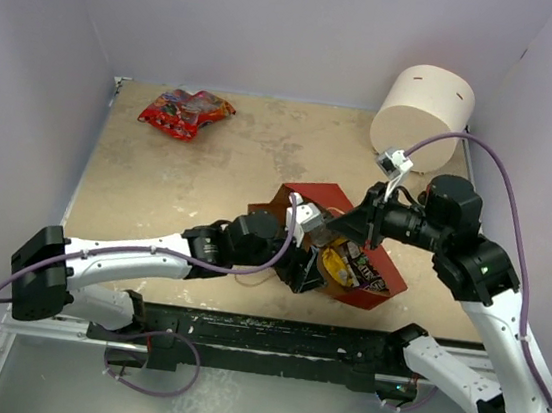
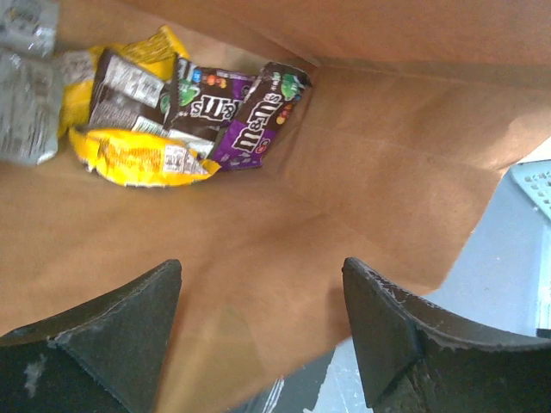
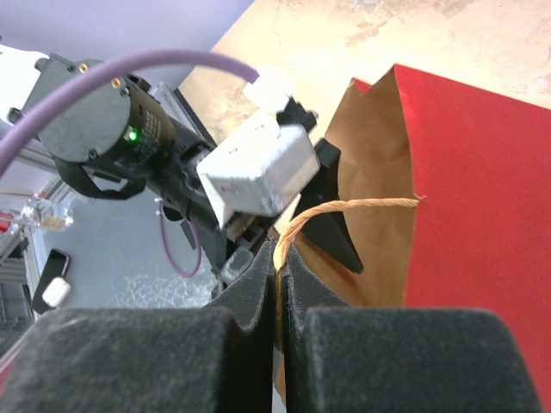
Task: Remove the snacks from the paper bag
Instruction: Take out the snack from the paper bag.
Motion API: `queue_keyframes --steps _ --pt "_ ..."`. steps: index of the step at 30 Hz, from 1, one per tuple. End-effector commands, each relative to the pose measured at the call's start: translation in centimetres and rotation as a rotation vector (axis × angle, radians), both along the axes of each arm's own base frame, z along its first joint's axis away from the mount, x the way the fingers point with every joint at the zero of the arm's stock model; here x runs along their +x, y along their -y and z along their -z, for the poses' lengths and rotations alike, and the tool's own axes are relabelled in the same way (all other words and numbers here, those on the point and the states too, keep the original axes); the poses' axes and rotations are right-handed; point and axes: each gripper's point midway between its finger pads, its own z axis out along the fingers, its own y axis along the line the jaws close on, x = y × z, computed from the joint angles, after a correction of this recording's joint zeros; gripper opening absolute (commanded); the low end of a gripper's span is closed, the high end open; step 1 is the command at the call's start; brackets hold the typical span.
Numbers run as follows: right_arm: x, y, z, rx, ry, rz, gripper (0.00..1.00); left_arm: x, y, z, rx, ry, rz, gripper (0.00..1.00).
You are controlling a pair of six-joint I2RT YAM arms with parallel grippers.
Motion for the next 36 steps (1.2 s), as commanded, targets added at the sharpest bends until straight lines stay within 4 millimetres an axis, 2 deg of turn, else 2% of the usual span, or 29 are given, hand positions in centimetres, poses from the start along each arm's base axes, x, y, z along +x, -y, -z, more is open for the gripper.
queue_keyframes --steps 1,3,7,10,12,15,17,21,27,28,31,36 --pt "1.8 -1.4 -1.0 0.068 0.02 0.005 0.0 0.0 1.8 -3.5 -0.114 0.14 0.047 0.77" --pt "2.1 -1.5 -1.1 0.039 0.038 -0.016 0.0 -1.1 2.0 -2.9 -0.108 0.149 0.078 0.76" --pt "1.4 -1.5 -1.5 0.043 0.052 -0.046 0.0 -4.0 2.7 -1.6 -0.035 0.208 0.131 0.74" --pt "0.0 -1.9 -0.3 0.056 0.003 -0.11 0.0 -6.1 2.7 -0.2 0.021 0.236 0.148 0.72" --pt "-0.6 -1.9 1.0 0.057 -0.045 -0.126 0.0 -6.0 1.9 0.5 0.045 0.235 0.109 0.72" --pt "-0.4 -1.4 1.9 0.049 -0.044 -0.075 0.0 -5.3 0.0 1.3 0.062 0.25 0.05 0.74" --pt "-0.2 -1.0 1.4 0.059 0.006 -0.05 0.0 -4.5 -1.4 1.8 0.102 0.276 0.01 0.77" --pt "0.2 -1.0 0.3 0.084 0.057 -0.037 0.0 -2.4 -3.0 0.5 0.139 0.37 -0.08 0.83" --pt "1.7 -1.3 1.4 0.052 0.045 -0.009 0.0 0.2 -4.0 -1.7 0.056 0.453 -0.219 0.87" --pt "1.9 -1.4 1.4 0.048 0.045 -0.011 0.0 0.7 -4.0 -2.0 0.028 0.441 -0.241 0.86" --pt "2.3 -1.6 1.5 0.03 0.043 -0.014 0.0 2.2 -3.3 -1.9 -0.039 0.333 -0.27 0.65" --pt "3.1 -1.3 1.2 0.018 0.073 0.017 0.0 3.7 -0.7 1.1 -0.041 0.325 -0.262 0.49"
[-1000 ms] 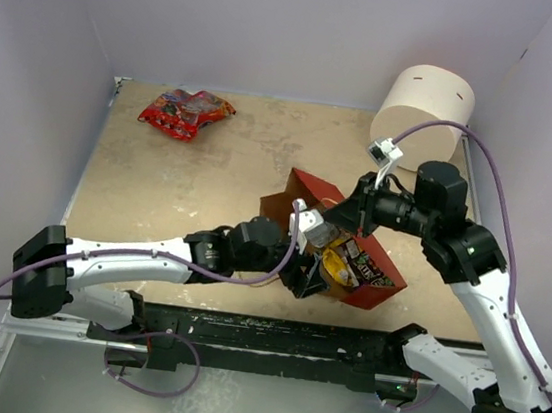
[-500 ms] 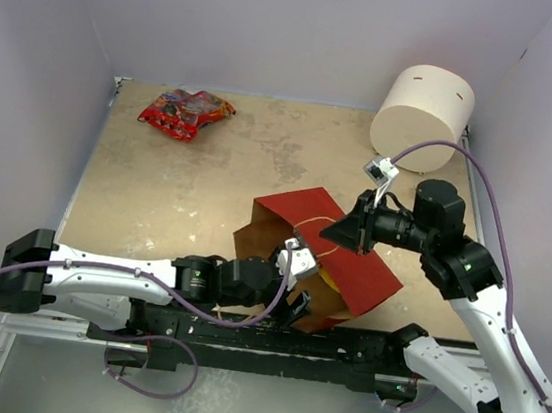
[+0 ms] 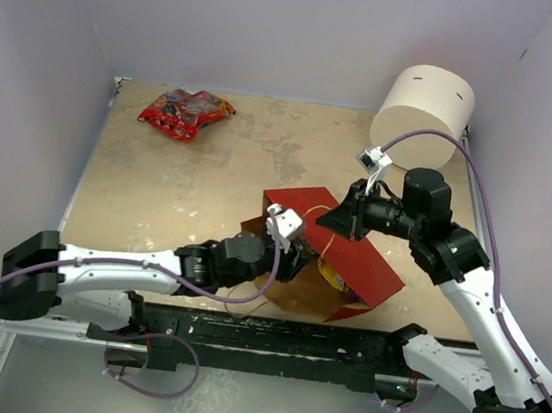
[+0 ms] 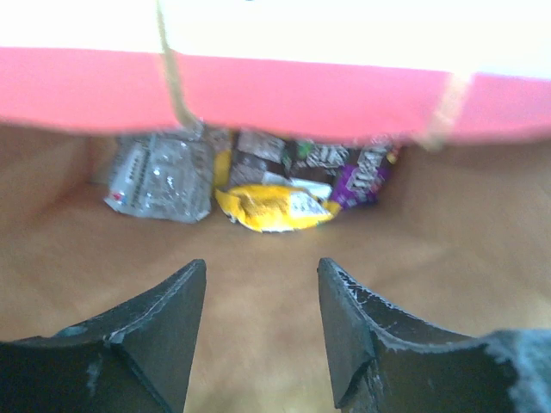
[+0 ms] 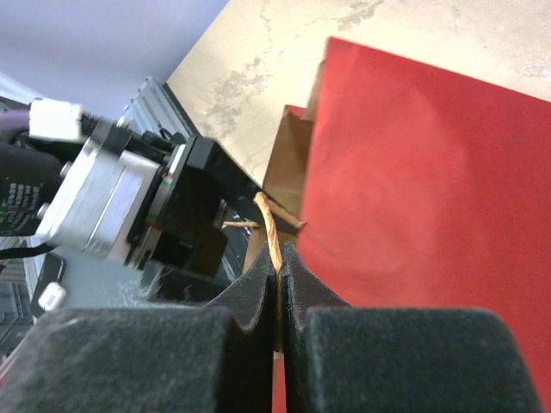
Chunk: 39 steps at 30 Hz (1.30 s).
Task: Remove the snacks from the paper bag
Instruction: Take out the snack from the paper bag.
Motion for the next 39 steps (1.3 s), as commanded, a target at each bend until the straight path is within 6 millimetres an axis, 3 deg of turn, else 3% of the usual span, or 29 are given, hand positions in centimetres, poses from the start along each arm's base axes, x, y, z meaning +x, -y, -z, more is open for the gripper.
queue_keyframes --steps 1,3,7,13,20,25,34,37,39 --pt "1.0 0.3 -2.8 0.025 0.119 0.04 0.0 0.8 2.9 1.0 -0.077 0.008 0.014 0.46" --pt "1.5 0.6 -3.2 0.037 0.133 0.087 0.0 1.4 3.6 2.2 -0.063 0.021 0.005 0.4" --pt "2.6 0.9 -4.2 0.077 0.149 0.161 0.0 1.5 3.8 3.6 -0.075 0.01 -0.004 0.38" --pt "3.1 0.6 -4.3 0.089 0.145 0.17 0.0 0.5 3.0 4.8 -0.057 -0.022 0.027 0.42" --pt "3.3 1.2 -4.5 0.079 0.154 0.205 0.0 -0.1 2.2 4.3 -0.07 -0.019 0.044 0.62" --pt "2.7 0.4 -5.7 0.137 0.177 0.158 0.0 -0.4 2.4 5.0 -0.039 -0.018 0.071 0.55" --pt "0.0 -0.4 -6.6 0.173 0.322 -0.025 0.0 2.3 5.4 6.9 -0.011 0.037 0.08 0.46" --pt "0.1 -0.5 -6.6 0.173 0.338 -0.03 0.0 3.2 6.5 8.2 0.005 0.039 0.074 0.5" --pt "0.3 -0.7 -6.4 0.174 0.321 -0.036 0.0 3.9 7.0 8.7 0.01 0.043 0.052 0.59"
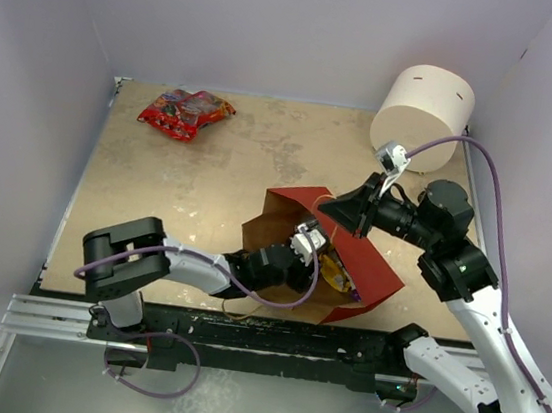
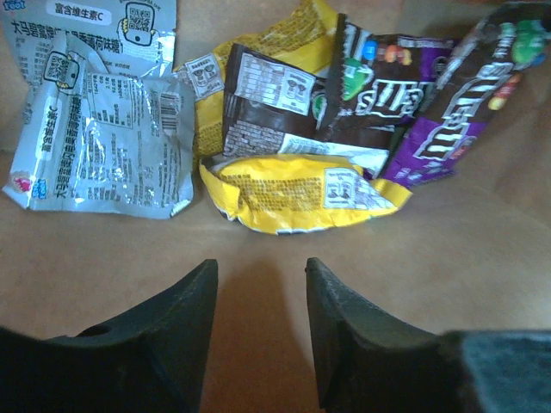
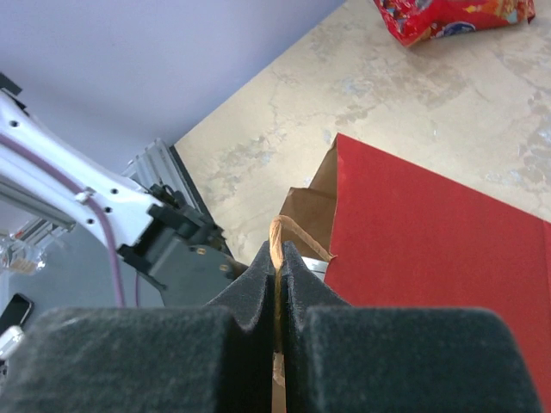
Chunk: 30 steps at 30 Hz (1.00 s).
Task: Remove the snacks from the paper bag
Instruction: Take out the snack from the paper bag.
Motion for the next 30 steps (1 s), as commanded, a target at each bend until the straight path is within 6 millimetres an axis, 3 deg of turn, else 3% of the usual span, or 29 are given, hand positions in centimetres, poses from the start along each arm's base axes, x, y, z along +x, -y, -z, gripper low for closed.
queue_keyframes --steps 1,8,12,17,20,25,30 --pt "-0.1 -0.7 -1.6 0.031 0.082 -0.054 0.0 2.1 3.0 -2.9 -0.109 0.075 -0.015 0.61" --pt "0.2 -1.0 -1.4 0.016 0.063 -0.064 0.0 4.0 4.3 -1.9 -0.081 0.118 -0.04 0.67" --pt "0.0 -0.9 -1.1 0.009 0.053 -0.063 0.0 5.4 5.1 -0.7 -0.068 0.106 -0.055 0.64" --pt "0.1 -0.7 -0.6 -0.01 0.049 -0.051 0.0 5.0 6.5 -0.6 -0.095 0.08 0.006 0.5" --pt "0.3 -0.4 -0.3 -0.038 0.055 -0.039 0.0 4.5 6.9 -0.3 -0.104 0.062 0.037 0.35" --pt "1.0 0.5 1.0 -0.098 0.046 0.018 0.0 4.2 6.4 -2.6 -0.11 0.078 0.058 0.08" --pt "2.2 1.5 1.2 -0.117 0.055 0.113 0.0 3.2 5.0 -6.1 -0.128 0.083 0.077 0.0"
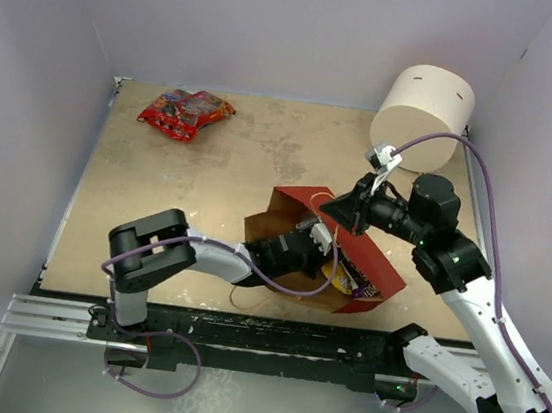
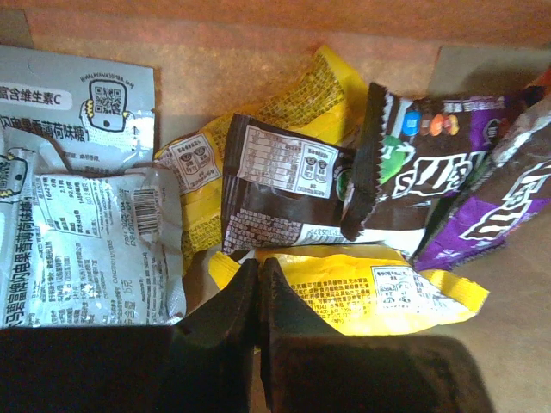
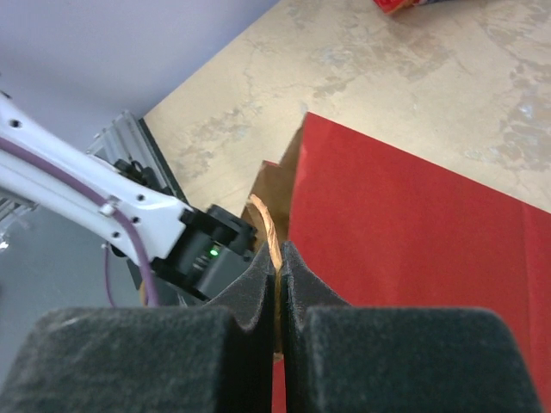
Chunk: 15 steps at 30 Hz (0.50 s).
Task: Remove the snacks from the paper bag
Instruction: Take out the snack from the paper bag.
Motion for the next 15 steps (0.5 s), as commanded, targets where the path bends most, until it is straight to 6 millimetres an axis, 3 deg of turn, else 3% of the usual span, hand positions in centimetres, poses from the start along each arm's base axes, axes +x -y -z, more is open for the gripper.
queue_keyframes --steps 1,15 --pt "1.0 1.3 -1.9 -0.01 0.086 0.091 0.0 -0.6 0.0 -8.0 -0.138 0.054 0.04 0.0" --pt "3.5 5.2 -3.1 -0.068 0.175 0.35 0.0 -5.0 -6.3 -15.6 -0.166 -0.055 0.062 0.0"
